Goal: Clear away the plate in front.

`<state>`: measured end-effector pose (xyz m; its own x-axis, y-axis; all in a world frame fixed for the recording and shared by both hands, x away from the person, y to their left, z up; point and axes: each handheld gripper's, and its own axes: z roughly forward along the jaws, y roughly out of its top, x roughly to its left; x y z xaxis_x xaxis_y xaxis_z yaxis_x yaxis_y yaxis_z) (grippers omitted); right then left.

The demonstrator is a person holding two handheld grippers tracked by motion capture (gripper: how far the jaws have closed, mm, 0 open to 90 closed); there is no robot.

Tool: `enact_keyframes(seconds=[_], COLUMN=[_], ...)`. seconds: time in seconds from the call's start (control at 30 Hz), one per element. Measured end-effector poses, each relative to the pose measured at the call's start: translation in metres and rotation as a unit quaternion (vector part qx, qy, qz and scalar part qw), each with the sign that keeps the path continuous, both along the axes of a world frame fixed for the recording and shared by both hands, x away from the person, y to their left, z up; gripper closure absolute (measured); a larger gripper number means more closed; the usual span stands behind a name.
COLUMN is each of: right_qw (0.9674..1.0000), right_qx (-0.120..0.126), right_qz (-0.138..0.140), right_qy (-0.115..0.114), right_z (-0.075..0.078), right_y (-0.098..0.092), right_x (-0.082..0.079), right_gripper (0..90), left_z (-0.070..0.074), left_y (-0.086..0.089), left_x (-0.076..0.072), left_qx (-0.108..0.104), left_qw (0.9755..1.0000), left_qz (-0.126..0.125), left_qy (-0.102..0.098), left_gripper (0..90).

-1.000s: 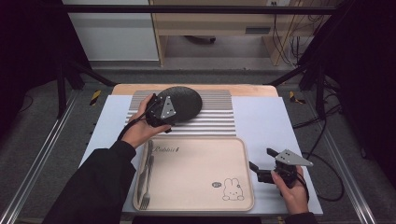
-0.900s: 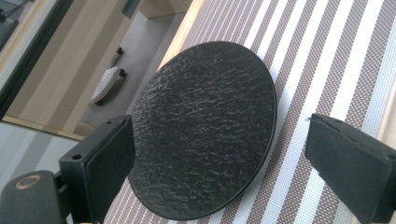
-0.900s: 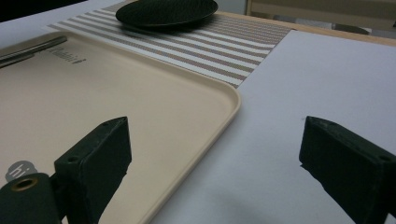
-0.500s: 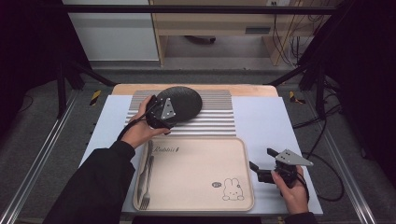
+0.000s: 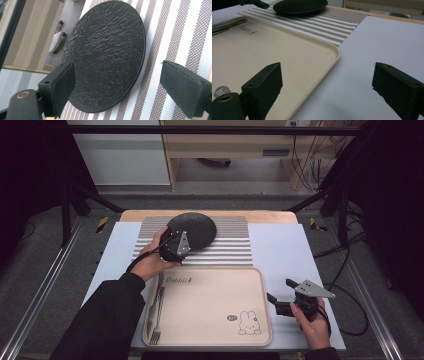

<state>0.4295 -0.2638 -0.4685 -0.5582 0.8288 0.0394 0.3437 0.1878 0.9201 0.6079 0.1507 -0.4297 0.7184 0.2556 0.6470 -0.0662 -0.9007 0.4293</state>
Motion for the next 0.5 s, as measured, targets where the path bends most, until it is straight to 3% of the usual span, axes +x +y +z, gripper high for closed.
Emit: enact_keyframes(seconds=[0.5], right_qw=[1.0], right_qx=[-0.001], right_qz=[-0.001], right_qy=[0.002], right_z=[0.0], right_y=[0.0], right_x=[0.0], right_gripper=[9.5], left_z=[-0.016], left_y=[-0.008], left_x=[-0.002], left_qx=[0.055], left_qw=[0.9981], left_qz=[-0.019], left_qy=[-0.021], left_gripper=[18.0])
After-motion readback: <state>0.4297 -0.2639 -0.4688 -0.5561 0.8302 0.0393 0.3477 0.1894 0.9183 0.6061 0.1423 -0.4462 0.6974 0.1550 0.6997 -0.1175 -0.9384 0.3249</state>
